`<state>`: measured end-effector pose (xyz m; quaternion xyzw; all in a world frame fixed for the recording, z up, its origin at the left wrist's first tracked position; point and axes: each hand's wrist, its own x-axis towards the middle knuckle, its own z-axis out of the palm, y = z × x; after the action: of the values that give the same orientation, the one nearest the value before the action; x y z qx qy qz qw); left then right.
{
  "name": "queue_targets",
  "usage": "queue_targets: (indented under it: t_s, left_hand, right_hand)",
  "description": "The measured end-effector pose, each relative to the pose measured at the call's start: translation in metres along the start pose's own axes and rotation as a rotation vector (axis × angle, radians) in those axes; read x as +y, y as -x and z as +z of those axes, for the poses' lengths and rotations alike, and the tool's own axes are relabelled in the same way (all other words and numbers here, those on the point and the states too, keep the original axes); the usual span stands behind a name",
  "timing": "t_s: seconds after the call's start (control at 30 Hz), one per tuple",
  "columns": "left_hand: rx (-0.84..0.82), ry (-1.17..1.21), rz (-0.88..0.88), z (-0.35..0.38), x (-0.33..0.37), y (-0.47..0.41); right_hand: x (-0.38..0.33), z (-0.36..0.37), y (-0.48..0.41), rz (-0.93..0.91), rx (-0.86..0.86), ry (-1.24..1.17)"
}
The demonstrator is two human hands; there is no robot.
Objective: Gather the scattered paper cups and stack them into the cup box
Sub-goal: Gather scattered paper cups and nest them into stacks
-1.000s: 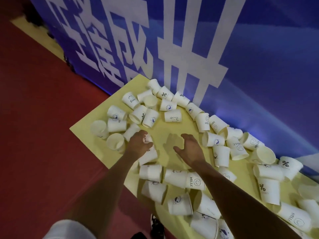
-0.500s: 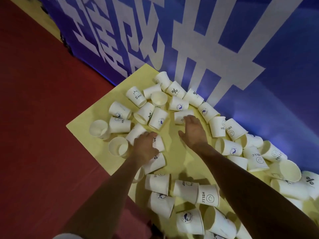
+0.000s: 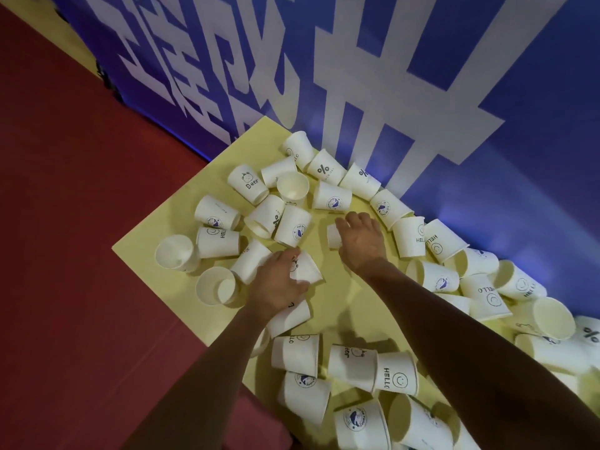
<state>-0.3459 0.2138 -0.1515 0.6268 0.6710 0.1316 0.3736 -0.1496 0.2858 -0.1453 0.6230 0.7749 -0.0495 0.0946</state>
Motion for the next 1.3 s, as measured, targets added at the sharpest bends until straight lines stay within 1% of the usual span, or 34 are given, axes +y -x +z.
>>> queue_targets:
  t_s: [0.2,0.3,0.37,0.5,0.57,0.63,0.77,0.9,1.0,1.13,1.3]
  left_hand:
    - [-0.007,0.056,-0.009,0.005,0.019,0.006]
    - [0.007,0.069,0.012,0.008,0.029,0.01]
    - [0.023,0.079,0.039,0.012,0.04,0.015]
    - [0.026,0.162,0.05,0.03,0.063,0.03]
    - [0.019,0.183,0.054,0.044,0.075,0.039]
    - [0.01,0.168,0.08,0.059,0.092,0.05]
    - [-0.025,0.172,0.136,0.092,0.131,0.075]
    - [-0.087,0.165,0.21,0.126,0.178,0.104]
    - [-0.125,0.173,0.28,0.154,0.218,0.129]
    - [-0.199,0.167,0.347,0.191,0.264,0.16]
    - [-0.279,0.146,0.413,0.232,0.312,0.199]
  right_hand:
    - [0.015,0.002,0.029,0.036,-0.058,-0.011]
    - [0.026,-0.001,0.047,0.098,-0.013,-0.119]
    - [0.034,-0.006,0.06,0.174,0.0,-0.271]
    - [0.058,-0.022,0.095,0.342,0.043,-0.79]
    - [0.073,-0.032,0.117,0.37,0.107,-0.917]
    - [0.091,-0.04,0.145,0.4,0.152,-0.942]
    - [0.129,-0.047,0.206,0.545,0.179,-1.002]
    - [0.172,-0.046,0.276,0.661,0.246,-1.084]
    - [0.204,-0.042,0.332,0.75,0.301,-1.114]
    - [0.239,-0.033,0.404,0.938,0.409,-1.203]
    - [0.269,-0.005,0.488,1.102,0.481,-1.28]
